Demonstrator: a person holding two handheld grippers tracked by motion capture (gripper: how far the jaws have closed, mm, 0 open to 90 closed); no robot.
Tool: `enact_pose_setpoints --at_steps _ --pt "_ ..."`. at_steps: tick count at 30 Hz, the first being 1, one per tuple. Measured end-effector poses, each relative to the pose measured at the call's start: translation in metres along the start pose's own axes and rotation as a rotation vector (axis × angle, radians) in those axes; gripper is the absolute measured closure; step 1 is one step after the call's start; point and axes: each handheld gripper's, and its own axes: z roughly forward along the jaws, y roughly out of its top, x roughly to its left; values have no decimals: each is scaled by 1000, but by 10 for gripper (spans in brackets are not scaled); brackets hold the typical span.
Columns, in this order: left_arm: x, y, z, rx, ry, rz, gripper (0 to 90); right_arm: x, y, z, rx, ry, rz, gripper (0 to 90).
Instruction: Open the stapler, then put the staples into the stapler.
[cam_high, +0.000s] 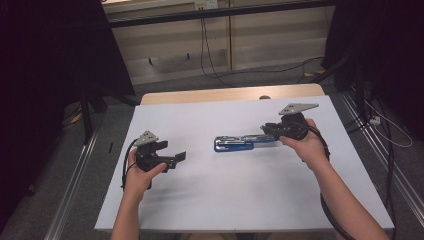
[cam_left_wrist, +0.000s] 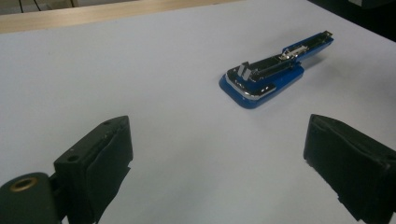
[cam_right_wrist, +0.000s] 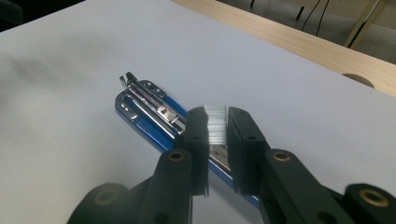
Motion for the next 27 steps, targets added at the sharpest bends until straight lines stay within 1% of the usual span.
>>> enact_pose_setpoints --at_steps 1,3,4,6,8,9,12,14,18,21,23,27 --pt "0 0 0 11 1 10 83 0 2 1 0 1 -8 793" --pt "-1 -1 0 30 6 17 82 0 5 3 -2 6 -12 793" --pt "-1 -2 0 33 7 14 82 0 7 4 -7 9 -11 793" --pt "-1 -3 -2 31 8 12 80 1 9 8 -16 23 -9 793" --pt "0 -3 -4 23 12 11 80 2 12 11 -15 26 -15 793" --pt "0 -3 -5 18 13 6 80 3 13 13 -16 28 -25 793" --pt "2 -6 -9 18 16 5 80 5 18 18 -20 43 -45 793" --pt "3 -6 -10 18 23 -5 80 6 22 21 -19 53 -67 793" --pt "4 -5 -12 -6 23 -12 81 8 29 28 -20 75 -99 793" --pt "3 -4 -12 -5 23 -8 81 9 32 34 -21 101 -118 793" --pt "3 -4 -11 -3 24 -4 81 10 32 38 -20 110 -130 793" --pt "4 -5 -10 4 22 -9 81 10 32 45 -22 140 -145 793"
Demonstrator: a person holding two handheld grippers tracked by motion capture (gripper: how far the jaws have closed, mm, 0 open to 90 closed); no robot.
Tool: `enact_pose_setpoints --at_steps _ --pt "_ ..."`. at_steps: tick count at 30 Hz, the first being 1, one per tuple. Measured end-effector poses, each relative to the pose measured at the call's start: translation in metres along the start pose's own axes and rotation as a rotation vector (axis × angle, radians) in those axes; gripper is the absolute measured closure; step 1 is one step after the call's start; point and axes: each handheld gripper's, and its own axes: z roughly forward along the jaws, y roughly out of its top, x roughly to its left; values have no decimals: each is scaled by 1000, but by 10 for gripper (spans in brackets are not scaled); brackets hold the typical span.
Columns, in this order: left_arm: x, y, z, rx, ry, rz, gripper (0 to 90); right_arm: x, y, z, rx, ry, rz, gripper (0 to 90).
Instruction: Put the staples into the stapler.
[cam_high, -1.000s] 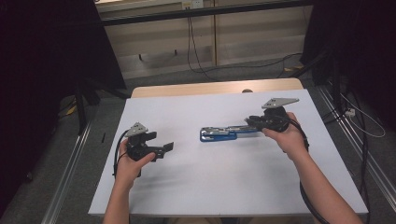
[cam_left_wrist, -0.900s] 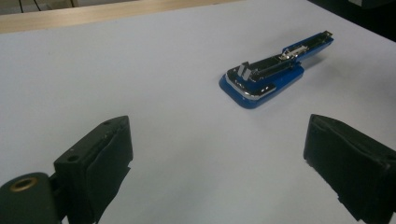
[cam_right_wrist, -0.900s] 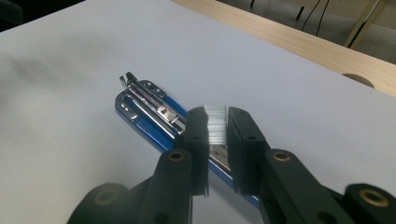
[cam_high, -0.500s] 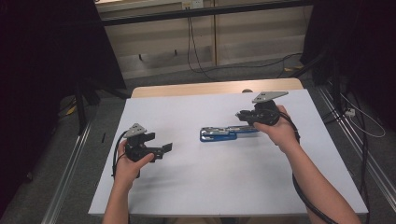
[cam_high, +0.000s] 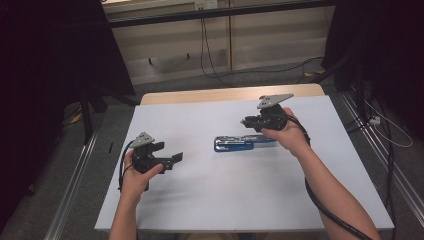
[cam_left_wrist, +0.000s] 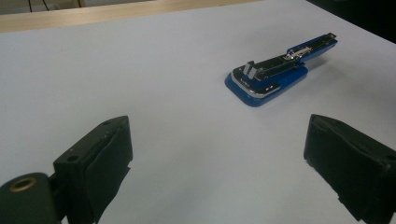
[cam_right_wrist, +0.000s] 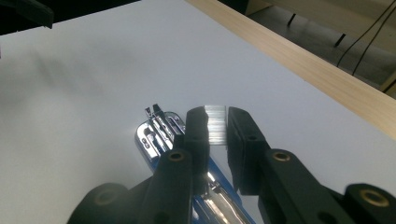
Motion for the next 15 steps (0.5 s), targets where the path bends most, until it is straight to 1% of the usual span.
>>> enact_pose_setpoints --at_steps 1,7,10,12,15 --pt "0 0 0 2 1 3 81 -1 -1 2 -3 13 -1 793" --pt "0 0 1 6 2 2 81 -5 -3 10 6 48 -27 793" --pt "2 -1 0 10 9 -3 81 -8 -4 14 21 45 -30 793" --pt "2 -1 0 9 9 -4 81 -9 -4 15 16 58 -24 793" --pt "2 -1 -1 5 8 -4 81 -10 -5 17 16 71 -29 793"
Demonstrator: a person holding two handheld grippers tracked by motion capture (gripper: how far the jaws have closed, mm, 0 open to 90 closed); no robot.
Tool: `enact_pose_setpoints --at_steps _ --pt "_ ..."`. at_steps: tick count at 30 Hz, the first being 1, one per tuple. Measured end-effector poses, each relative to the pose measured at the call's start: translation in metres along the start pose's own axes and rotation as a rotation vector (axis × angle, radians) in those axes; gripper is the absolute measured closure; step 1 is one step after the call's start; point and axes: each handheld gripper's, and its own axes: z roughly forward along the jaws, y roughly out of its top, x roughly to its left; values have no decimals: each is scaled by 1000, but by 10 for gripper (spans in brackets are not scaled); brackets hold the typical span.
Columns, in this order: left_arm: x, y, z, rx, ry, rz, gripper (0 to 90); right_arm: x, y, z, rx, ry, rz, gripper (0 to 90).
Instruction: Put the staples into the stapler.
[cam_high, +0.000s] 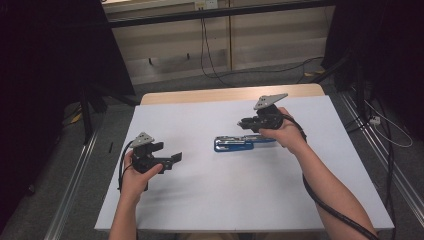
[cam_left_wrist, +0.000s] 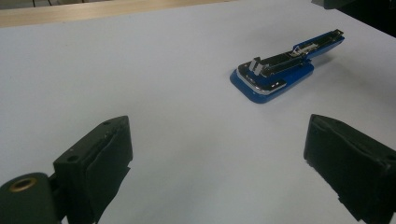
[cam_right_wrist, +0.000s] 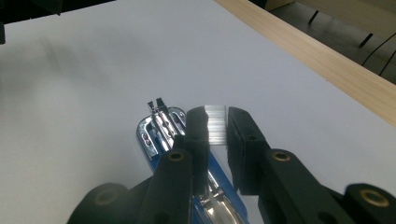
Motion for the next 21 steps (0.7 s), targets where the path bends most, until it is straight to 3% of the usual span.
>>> enact_pose_setpoints --at_steps 21 --pt "2 0 0 -6 -4 -7 81 3 8 22 14 96 -54 793"
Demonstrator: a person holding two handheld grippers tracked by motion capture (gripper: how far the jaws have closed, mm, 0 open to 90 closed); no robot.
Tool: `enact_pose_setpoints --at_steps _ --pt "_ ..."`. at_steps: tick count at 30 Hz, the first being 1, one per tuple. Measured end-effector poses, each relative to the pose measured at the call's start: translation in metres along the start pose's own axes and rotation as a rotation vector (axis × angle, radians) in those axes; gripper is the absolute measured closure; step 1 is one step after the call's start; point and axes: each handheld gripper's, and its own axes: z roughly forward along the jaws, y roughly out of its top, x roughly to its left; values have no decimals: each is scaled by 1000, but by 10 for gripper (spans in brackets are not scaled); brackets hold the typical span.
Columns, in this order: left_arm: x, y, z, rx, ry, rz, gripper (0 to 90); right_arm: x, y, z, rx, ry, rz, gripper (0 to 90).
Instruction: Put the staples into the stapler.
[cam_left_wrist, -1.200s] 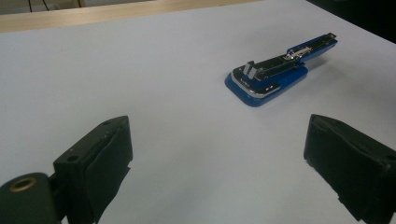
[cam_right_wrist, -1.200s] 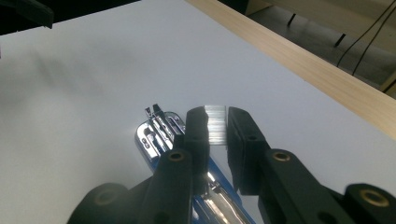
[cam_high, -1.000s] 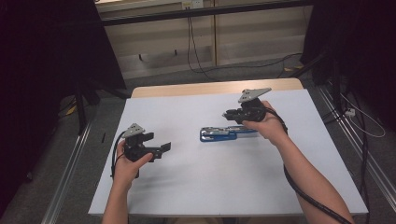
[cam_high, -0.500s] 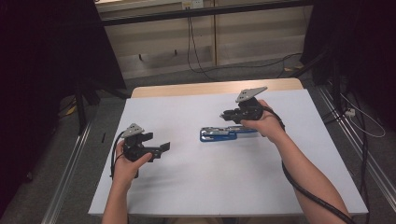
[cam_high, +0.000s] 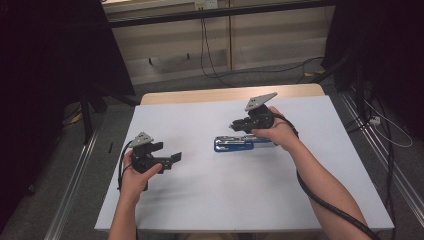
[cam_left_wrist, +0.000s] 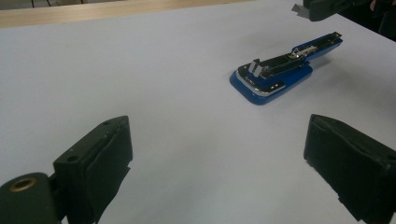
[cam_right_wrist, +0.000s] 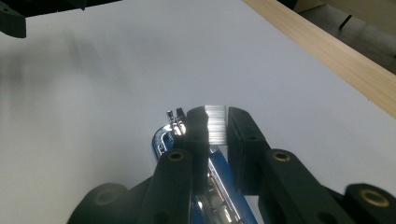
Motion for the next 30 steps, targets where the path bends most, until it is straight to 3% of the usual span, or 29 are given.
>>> enact_pose_setpoints --at_steps 19,30 --pt "0 0 2 9 2 8 81 -2 0 13 32 37 -42 793" --pt "0 0 2 11 2 8 82 -2 -1 22 34 86 -65 793"
